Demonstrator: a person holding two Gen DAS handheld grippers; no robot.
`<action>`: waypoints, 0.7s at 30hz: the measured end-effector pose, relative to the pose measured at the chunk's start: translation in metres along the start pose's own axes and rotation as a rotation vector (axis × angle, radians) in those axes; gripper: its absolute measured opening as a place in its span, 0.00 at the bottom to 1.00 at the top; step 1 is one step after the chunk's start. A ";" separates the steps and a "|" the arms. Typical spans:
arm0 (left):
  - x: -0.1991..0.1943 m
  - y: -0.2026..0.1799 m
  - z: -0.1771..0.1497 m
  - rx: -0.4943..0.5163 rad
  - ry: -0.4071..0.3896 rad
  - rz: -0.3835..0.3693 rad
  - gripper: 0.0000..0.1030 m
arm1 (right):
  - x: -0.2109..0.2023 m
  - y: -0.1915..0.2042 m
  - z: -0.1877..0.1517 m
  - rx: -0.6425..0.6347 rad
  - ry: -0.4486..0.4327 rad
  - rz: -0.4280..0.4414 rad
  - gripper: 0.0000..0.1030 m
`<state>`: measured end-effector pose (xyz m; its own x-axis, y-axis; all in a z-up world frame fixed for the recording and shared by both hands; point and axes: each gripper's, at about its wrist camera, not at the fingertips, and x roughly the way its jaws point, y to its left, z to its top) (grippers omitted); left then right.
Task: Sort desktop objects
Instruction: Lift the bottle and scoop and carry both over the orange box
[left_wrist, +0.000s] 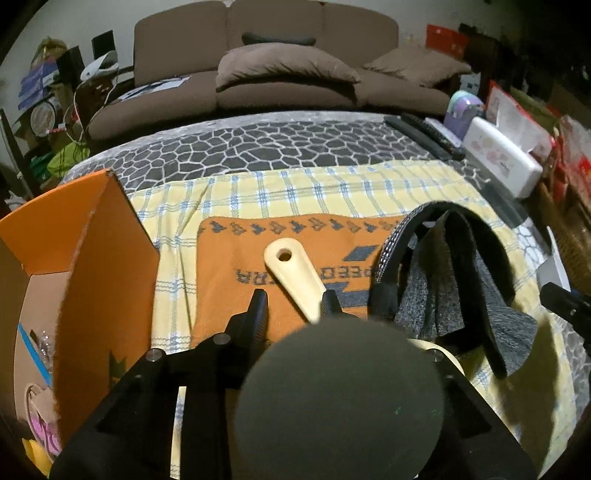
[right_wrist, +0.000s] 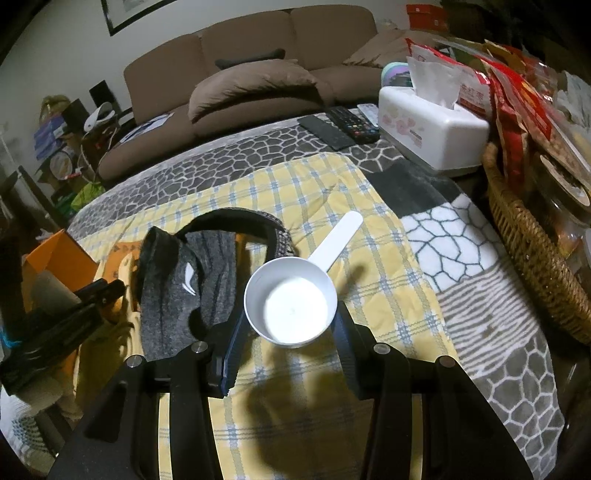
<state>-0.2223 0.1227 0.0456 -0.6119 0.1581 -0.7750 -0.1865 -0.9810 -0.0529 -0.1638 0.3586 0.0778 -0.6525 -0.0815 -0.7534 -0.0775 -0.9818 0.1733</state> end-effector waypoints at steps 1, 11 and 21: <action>-0.004 0.003 0.000 -0.006 -0.007 -0.010 0.26 | -0.002 0.001 0.001 -0.002 -0.004 0.003 0.44; -0.079 0.017 0.011 -0.038 -0.103 -0.126 0.13 | -0.037 0.034 0.016 -0.050 -0.072 0.092 0.44; -0.141 0.029 0.019 0.005 -0.163 -0.135 0.12 | -0.067 0.078 0.021 -0.090 -0.092 0.225 0.44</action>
<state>-0.1555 0.0745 0.1654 -0.6976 0.3042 -0.6487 -0.2783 -0.9494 -0.1458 -0.1414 0.2909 0.1551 -0.7121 -0.2879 -0.6404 0.1426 -0.9524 0.2696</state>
